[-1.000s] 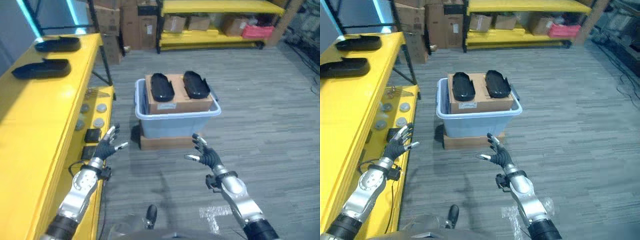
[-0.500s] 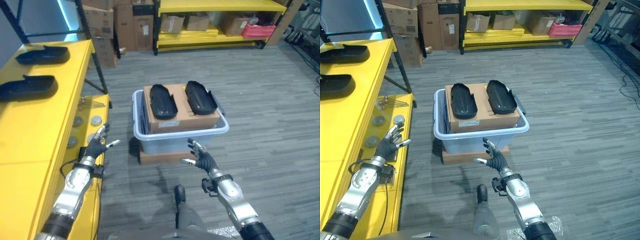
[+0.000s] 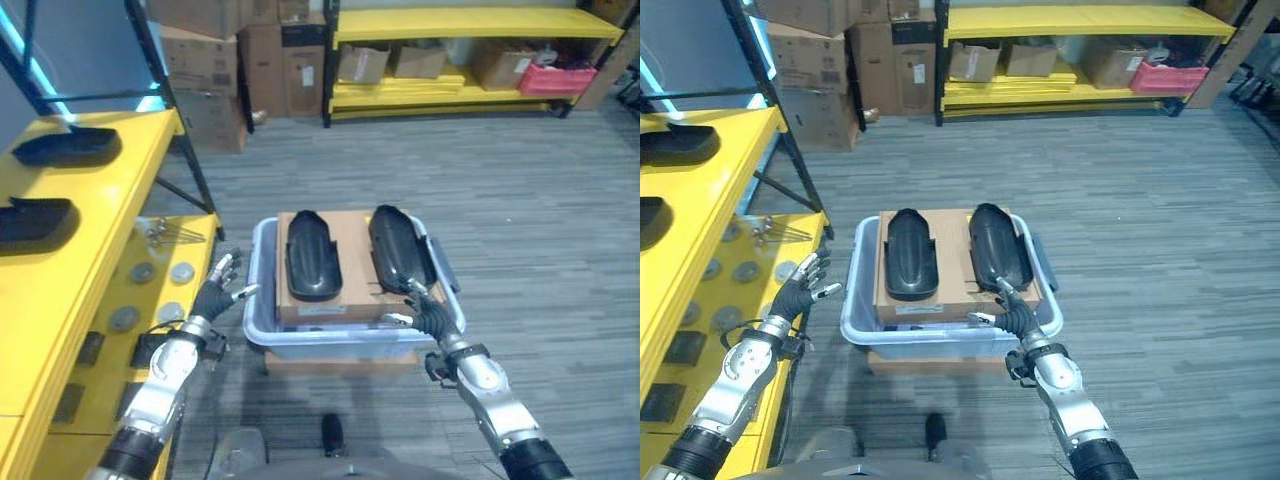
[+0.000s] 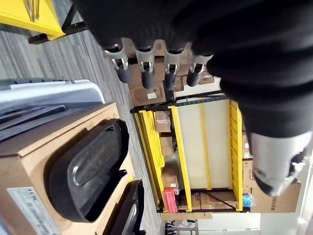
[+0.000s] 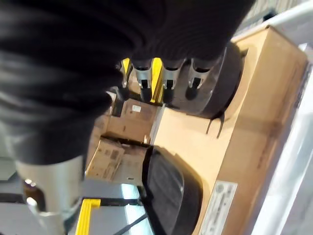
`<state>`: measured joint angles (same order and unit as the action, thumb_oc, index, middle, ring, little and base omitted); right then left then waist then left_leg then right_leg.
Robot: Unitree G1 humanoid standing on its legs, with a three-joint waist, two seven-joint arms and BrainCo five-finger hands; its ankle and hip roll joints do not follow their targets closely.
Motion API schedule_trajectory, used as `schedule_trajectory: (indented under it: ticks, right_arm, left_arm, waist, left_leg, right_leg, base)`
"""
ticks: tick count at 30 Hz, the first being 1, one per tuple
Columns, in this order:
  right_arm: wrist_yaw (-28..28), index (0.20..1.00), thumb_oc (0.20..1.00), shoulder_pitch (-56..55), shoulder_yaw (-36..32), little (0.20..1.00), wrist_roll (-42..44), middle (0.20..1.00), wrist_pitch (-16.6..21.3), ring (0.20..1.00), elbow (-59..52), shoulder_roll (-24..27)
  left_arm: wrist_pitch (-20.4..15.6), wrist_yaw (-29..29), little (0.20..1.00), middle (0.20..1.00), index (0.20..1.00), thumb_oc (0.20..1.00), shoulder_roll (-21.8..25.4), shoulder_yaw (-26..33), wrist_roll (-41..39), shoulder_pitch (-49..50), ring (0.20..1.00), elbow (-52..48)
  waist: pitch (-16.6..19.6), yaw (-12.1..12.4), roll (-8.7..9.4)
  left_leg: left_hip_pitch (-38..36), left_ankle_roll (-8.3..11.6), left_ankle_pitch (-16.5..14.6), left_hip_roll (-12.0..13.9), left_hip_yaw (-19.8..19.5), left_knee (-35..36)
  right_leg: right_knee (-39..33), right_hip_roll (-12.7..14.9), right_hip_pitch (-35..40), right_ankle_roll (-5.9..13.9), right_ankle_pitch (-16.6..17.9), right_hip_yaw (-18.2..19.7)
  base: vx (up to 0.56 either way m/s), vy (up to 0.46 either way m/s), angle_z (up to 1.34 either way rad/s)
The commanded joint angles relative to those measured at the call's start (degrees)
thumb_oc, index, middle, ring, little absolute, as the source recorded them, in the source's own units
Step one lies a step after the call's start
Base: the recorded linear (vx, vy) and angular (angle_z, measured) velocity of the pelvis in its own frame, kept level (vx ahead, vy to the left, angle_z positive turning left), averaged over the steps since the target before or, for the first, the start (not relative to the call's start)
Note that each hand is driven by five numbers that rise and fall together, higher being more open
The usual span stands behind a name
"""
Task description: Move parts from the plastic box to the shelf.
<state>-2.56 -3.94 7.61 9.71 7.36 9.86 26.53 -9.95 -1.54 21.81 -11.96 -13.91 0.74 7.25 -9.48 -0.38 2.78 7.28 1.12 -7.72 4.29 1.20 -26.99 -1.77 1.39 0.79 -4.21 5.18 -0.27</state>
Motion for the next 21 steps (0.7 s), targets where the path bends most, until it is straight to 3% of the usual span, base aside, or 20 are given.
schedule_trajectory:
  ticks: [1,2,5,12,21]
  right_arm:
    - [1.3,1.0,1.0,-0.1,-2.8,1.0,-0.4,1.0,3.4,1.0,-3.2,2.7]
    - [1.7,1.0,1.0,-1.0,-3.8,1.0,-1.6,1.0,3.3,1.0,-3.5,2.2]
    - [2.0,1.0,1.0,-2.7,-4.9,1.0,-2.1,1.0,3.3,1.0,-4.1,1.3]
    - [1.4,1.0,1.0,-3.9,-5.4,1.0,-2.9,1.0,2.6,1.0,-3.7,0.5]
    - [1.8,1.0,1.0,-3.7,-7.0,1.0,-4.4,1.0,2.5,1.0,-4.8,0.5]
  left_arm:
    - [-2.8,-0.1,1.0,1.0,1.0,1.0,0.4,-0.8,-0.8,-1.1,1.0,-3.7]
    - [-2.7,-0.3,1.0,1.0,1.0,1.0,0.3,-1.6,-0.5,-2.2,1.0,-3.2]
    - [-2.6,-0.2,1.0,1.0,1.0,1.0,0.9,-1.9,-0.1,-2.4,1.0,-3.4]
    - [-2.2,-0.2,1.0,1.0,1.0,1.0,1.9,-0.9,-0.4,-1.6,1.0,-4.1]
    - [-1.3,-1.2,1.0,1.0,1.0,1.0,3.1,-1.4,-0.8,-2.0,1.0,-3.6]
  waist:
    - [1.1,0.5,-1.92]
    - [1.8,-0.8,-2.98]
    - [2.7,-0.7,-3.26]
    - [3.5,-0.5,-2.42]
    - [2.7,-0.8,-1.55]
  left_leg:
    - [-4.8,-0.61,0.8,-3.9,1.2,14.3]
    - [-7.8,-0.05,1.7,-1.7,7.2,19.6]
    - [-9.9,-0.32,2.2,-3.1,4.4,23.4]
    - [-12.4,-0.43,2.7,-2.7,5.3,25.6]
    - [-13.3,-1.5,2.4,-2.7,5.5,27.9]
  right_leg:
    - [-1.6,4.2,2.4,8.79,-2.9,-5.2]
    - [-1.8,3.5,2.8,9.11,-3.7,-6.9]
    - [-1.6,3.4,3.0,8.99,-3.8,-8.0]
    - [-1.8,3.5,4.1,9.13,-3.9,-8.9]
    - [1.8,3.3,0.6,10.56,-2.9,-5.6]
  base:
    - [0.02,0.007,0.2]
    - [0.01,0.016,0.29]
    - [0.05,0.028,0.43]
    - [0.04,0.036,0.15]
    - [-0.02,0.041,-0.05]
